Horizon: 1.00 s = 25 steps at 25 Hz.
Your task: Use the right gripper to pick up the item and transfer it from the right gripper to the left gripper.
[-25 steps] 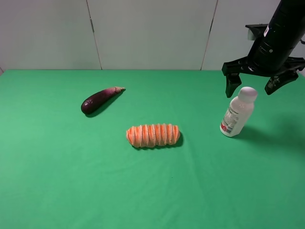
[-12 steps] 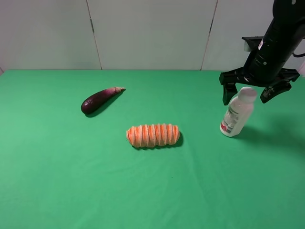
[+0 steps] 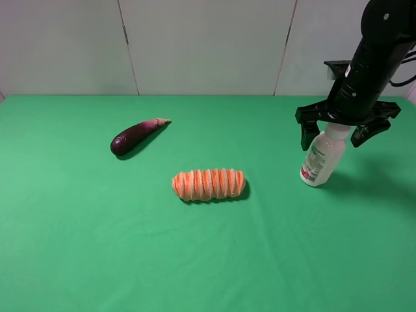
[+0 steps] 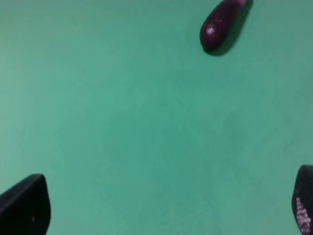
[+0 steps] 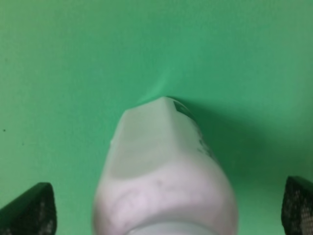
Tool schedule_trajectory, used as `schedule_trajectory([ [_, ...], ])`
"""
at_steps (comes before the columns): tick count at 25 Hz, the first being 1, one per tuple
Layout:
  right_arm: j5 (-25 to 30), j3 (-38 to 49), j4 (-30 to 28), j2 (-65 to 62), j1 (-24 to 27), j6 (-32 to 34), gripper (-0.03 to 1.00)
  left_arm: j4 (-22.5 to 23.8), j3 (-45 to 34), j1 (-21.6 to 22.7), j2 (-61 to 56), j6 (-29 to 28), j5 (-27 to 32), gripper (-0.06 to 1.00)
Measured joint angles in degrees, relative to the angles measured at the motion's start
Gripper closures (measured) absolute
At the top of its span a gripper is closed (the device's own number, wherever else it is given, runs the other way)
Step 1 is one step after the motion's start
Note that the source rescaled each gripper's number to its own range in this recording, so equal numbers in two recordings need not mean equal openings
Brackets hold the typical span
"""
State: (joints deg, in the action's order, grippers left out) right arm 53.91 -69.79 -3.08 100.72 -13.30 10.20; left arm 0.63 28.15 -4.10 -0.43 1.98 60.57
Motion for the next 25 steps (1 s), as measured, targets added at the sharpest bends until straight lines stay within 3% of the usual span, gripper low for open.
schedule_trajectory([
  [19,-2.8,3.5,1.6,0.3,0.0,0.0,0.00,0.0,0.0,0.0,0.0,0.0,0.0,-0.02],
  [20,-2.8,3.5,1.6,0.3,0.0,0.0,0.18,0.0,0.0,0.0,0.0,0.0,0.0,-0.02],
  [21,-2.8,3.5,1.6,0.3,0.0,0.0,0.52,0.0,0.0,0.0,0.0,0.0,0.0,-0.02],
  [22,-2.6,3.5,1.3,0.3,0.0,-0.1,0.94,0.0,0.0,0.0,0.0,0.0,0.0,-0.02],
  [25,-2.6,3.5,1.5,0.3,0.0,-1.0,0.97,0.0,0.0,0.0,0.0,0.0,0.0,-0.02],
])
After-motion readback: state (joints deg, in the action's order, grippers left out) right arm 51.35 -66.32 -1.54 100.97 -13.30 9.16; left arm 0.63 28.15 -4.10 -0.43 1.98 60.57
